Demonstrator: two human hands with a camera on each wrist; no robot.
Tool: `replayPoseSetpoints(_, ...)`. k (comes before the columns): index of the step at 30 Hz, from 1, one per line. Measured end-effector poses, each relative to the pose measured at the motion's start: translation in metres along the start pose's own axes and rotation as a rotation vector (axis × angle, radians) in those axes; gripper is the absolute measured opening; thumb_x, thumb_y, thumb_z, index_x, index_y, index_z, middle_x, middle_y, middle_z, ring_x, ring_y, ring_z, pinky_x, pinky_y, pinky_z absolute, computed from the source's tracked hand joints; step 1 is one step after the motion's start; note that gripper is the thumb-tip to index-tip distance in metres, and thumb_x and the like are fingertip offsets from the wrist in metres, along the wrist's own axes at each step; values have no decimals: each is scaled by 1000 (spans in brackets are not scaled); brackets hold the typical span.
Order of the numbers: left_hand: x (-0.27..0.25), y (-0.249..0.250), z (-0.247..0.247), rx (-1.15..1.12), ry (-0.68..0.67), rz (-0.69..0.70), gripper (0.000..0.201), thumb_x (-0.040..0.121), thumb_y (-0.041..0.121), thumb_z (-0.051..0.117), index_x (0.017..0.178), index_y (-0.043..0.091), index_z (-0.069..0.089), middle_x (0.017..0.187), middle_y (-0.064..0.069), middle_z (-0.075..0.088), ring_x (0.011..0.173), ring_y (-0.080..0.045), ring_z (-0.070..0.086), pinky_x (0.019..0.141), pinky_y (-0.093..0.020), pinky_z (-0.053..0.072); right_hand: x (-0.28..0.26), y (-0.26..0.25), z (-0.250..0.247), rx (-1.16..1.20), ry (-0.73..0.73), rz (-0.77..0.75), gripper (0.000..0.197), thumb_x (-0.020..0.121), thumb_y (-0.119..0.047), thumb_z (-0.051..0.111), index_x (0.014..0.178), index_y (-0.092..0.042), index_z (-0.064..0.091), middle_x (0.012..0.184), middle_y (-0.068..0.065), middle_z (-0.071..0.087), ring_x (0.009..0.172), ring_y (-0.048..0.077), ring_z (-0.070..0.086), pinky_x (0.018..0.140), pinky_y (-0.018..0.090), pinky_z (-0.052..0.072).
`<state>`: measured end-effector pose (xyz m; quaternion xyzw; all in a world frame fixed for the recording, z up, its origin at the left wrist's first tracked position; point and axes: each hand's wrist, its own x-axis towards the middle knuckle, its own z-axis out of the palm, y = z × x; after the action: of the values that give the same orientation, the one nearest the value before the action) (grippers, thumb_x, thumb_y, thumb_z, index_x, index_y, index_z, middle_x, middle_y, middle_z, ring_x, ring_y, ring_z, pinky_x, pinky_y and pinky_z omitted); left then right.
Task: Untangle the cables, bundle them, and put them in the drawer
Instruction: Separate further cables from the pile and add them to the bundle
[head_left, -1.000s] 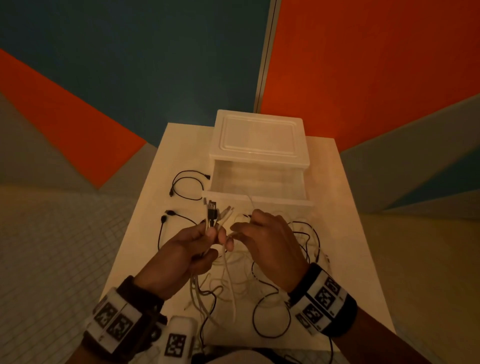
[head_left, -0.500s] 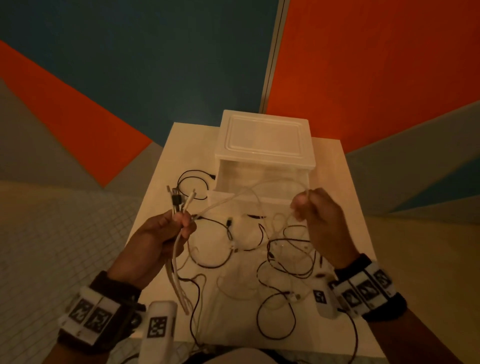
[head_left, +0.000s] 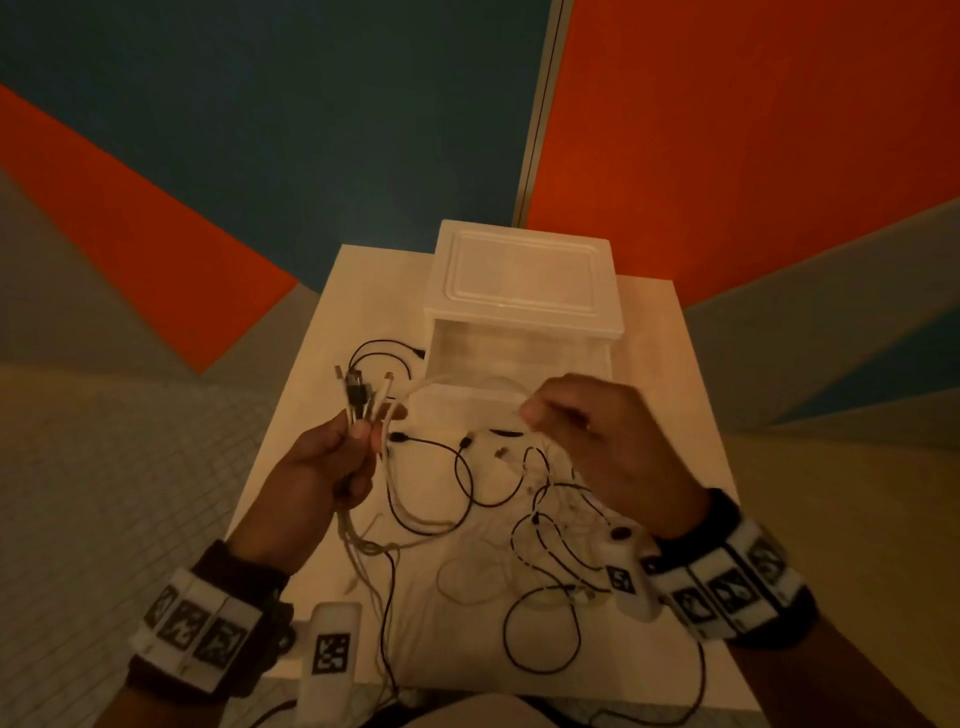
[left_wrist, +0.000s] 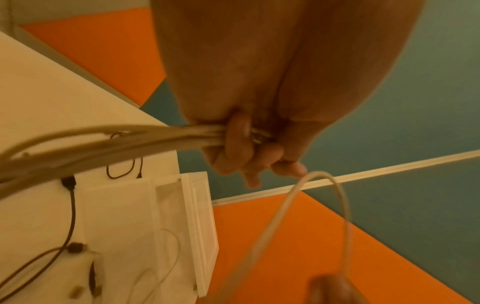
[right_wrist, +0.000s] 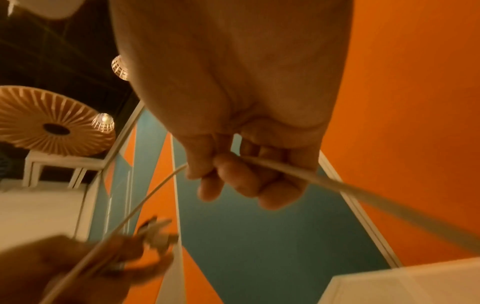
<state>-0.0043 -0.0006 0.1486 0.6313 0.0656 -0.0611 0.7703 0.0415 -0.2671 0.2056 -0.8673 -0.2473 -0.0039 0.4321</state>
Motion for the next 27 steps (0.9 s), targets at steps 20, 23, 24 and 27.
replayPoseSetpoints(20,-7,10,11,30,-165,-2,22,90,24,56,94,3,64,75,-22,49,50,-13,33,43,-20,25,-6,47,49,-284,-343,156,23,100,-17,46,92,-5,65,91,3,49,81,20,54,77,34,45)
replayPoseSetpoints(23,-8,2,30,84,-286,-96,41,96,25,52,109,-14,56,62,-26,40,46,-14,28,45,-22,25,-8,32,64,-404,-309,66,21,94,-11,42,103,-2,59,104,12,47,86,28,52,77,43,47)
replayPoseSetpoints(24,-7,-1,35,70,-317,-137,43,98,23,48,108,-18,51,59,-27,39,44,-13,26,45,-21,25,-8,26,68,-420,-307,34,25,91,-13,39,101,-2,58,103,13,47,86,29,51,75,43,47)
replayPoseSetpoints(27,-9,-3,43,24,-356,-206,29,101,16,43,93,-10,53,58,-9,45,42,-7,24,43,-19,23,-12,17,77,-385,-304,-60,20,88,-12,38,94,-6,56,100,12,46,81,26,49,71,42,46)
